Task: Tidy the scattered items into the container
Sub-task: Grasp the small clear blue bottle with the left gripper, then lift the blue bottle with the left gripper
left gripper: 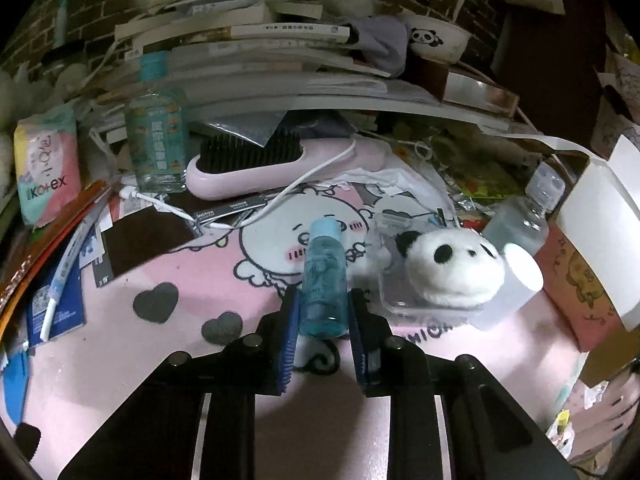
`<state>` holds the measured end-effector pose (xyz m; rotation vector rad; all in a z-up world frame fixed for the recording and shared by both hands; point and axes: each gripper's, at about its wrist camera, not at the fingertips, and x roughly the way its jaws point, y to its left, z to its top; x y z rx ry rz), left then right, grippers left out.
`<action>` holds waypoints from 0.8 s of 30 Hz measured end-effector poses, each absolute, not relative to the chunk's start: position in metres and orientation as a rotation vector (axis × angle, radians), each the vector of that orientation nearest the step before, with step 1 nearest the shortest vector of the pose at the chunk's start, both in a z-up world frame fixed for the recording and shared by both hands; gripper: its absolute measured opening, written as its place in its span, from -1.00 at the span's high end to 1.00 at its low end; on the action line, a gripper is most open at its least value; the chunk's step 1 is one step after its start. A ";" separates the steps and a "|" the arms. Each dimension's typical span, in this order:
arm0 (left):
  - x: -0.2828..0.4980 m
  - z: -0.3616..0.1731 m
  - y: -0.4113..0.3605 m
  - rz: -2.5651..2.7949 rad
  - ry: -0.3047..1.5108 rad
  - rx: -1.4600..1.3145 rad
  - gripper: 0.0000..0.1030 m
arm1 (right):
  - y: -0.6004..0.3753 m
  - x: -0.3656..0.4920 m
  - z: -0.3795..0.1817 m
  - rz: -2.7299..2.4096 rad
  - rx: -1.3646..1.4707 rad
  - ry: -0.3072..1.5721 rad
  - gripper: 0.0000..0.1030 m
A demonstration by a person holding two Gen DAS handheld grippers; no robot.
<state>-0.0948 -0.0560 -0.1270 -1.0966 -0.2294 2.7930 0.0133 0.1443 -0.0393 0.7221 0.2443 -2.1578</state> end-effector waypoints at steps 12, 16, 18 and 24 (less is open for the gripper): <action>-0.005 -0.136 -0.047 2.883 -0.207 -0.937 0.64 | 0.155 0.010 -0.043 -2.158 0.761 0.193 -0.71; -0.003 -0.145 -0.044 2.929 -0.206 -0.787 0.63 | 0.154 0.007 -0.045 -2.146 0.773 0.162 -0.71; -0.005 -0.148 -0.044 2.936 -0.218 -0.728 0.63 | 0.153 0.006 -0.046 -2.140 0.772 0.154 -0.71; -0.004 -0.156 -0.043 2.975 -0.227 -0.607 0.62 | 0.152 0.006 -0.047 -2.141 0.777 0.165 -0.71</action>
